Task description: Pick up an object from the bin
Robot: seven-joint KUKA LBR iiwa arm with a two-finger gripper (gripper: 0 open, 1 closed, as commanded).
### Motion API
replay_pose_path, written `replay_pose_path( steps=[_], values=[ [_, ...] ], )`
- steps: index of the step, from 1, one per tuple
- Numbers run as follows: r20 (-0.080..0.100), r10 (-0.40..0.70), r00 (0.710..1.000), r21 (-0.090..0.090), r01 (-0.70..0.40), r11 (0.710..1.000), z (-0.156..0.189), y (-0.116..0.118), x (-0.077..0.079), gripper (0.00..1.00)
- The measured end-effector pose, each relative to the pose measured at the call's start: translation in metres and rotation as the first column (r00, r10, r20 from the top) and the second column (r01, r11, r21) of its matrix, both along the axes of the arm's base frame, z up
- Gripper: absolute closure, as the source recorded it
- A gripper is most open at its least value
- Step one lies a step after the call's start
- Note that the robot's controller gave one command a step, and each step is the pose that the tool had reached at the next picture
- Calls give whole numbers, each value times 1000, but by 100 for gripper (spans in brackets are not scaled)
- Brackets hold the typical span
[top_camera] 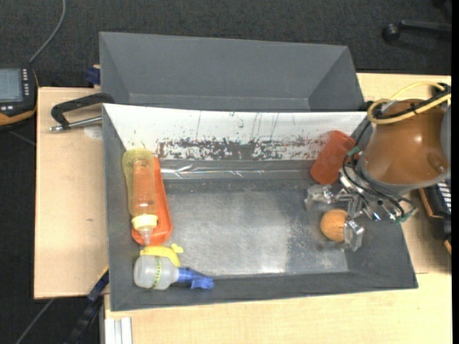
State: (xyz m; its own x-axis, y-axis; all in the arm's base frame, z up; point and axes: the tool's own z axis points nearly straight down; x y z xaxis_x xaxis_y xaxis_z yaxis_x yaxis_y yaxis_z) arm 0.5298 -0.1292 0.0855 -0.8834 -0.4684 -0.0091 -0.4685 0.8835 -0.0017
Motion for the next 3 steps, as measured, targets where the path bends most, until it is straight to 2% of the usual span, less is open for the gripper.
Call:
replay_pose_path(
  steps=[1,2,3],
  values=[
    [8,215,976,-4,-215,977,-9,-12,15,0],
    [7,344,939,-3,-344,939,-5,-23,44,100],
    [6,343,939,-2,-343,939,-5,-23,44,100]
  ],
)
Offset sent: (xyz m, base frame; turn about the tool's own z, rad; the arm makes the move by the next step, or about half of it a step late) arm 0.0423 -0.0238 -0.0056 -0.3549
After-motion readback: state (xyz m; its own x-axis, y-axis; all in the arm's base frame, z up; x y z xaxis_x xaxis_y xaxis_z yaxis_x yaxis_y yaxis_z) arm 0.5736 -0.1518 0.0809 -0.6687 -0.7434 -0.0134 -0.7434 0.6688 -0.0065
